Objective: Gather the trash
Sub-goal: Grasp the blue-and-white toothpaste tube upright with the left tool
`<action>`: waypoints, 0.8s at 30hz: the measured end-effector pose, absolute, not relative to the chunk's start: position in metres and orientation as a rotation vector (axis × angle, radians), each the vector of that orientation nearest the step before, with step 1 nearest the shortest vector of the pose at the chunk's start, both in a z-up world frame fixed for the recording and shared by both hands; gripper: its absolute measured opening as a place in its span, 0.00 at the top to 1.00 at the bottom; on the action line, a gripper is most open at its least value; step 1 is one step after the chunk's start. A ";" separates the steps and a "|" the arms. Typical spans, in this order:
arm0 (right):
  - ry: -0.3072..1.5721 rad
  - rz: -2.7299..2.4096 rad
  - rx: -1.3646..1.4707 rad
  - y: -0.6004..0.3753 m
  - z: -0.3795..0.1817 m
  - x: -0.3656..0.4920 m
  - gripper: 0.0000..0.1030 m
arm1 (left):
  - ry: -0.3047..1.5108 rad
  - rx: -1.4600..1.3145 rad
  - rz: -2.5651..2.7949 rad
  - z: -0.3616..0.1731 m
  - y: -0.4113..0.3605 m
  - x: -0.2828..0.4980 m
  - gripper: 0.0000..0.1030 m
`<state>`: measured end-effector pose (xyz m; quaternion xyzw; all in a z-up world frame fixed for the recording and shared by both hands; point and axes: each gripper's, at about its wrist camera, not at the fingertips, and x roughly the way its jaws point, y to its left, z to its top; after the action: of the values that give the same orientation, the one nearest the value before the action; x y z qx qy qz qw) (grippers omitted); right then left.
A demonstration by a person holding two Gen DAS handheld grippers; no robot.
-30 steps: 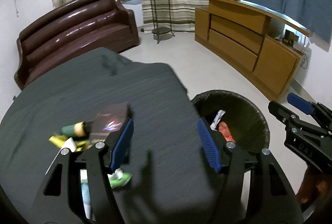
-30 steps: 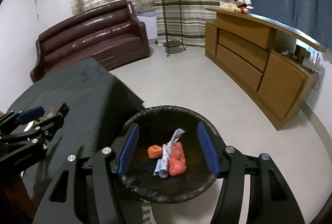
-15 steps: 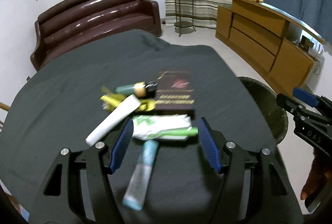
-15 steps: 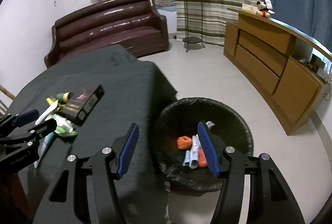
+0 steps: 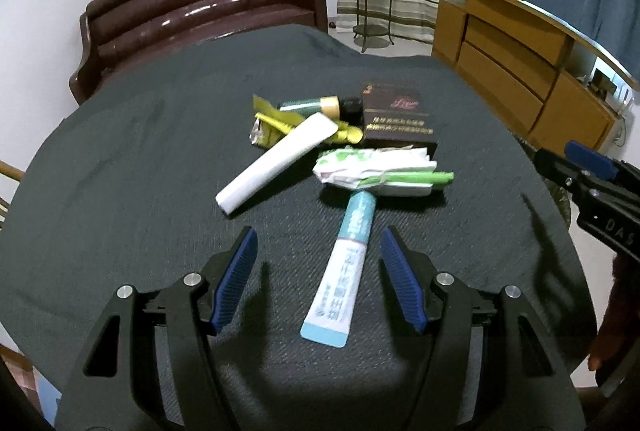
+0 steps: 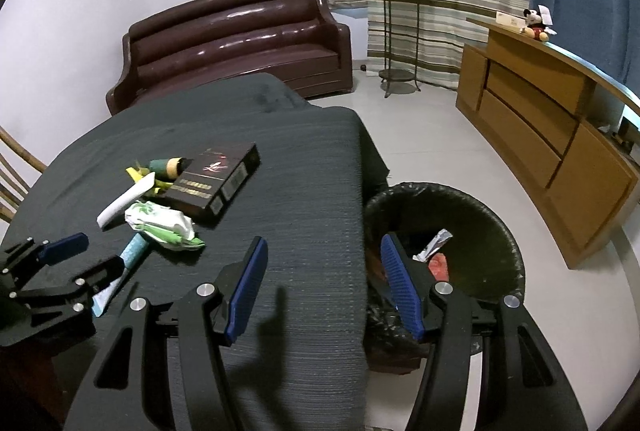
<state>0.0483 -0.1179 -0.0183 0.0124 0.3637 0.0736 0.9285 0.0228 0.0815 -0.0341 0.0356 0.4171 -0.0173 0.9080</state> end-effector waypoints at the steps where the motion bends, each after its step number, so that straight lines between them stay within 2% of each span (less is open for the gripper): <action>1: 0.746 0.153 0.024 -0.117 -0.018 0.050 0.44 | 0.868 0.068 -0.039 -0.036 0.082 0.023 0.39; 5: 0.745 0.164 0.018 -0.109 -0.018 0.051 0.44 | 0.897 0.061 -0.058 -0.043 0.085 0.024 0.39; 9: 0.747 0.174 0.011 -0.102 -0.018 0.051 0.44 | 0.909 0.033 -0.093 -0.045 0.089 0.024 0.50; 13: 0.751 0.185 0.003 -0.094 -0.020 0.051 0.44 | 0.900 0.028 -0.130 -0.045 0.093 0.021 0.83; 24: 0.755 0.252 -0.029 -0.060 -0.019 0.057 0.44 | 0.854 -0.043 -0.129 -0.027 0.122 0.010 0.84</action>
<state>0.0572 -0.0605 -0.0188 -0.0141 0.3674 0.1229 0.9218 0.0097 0.1219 -0.0268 -0.0210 0.4138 -0.0625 0.9080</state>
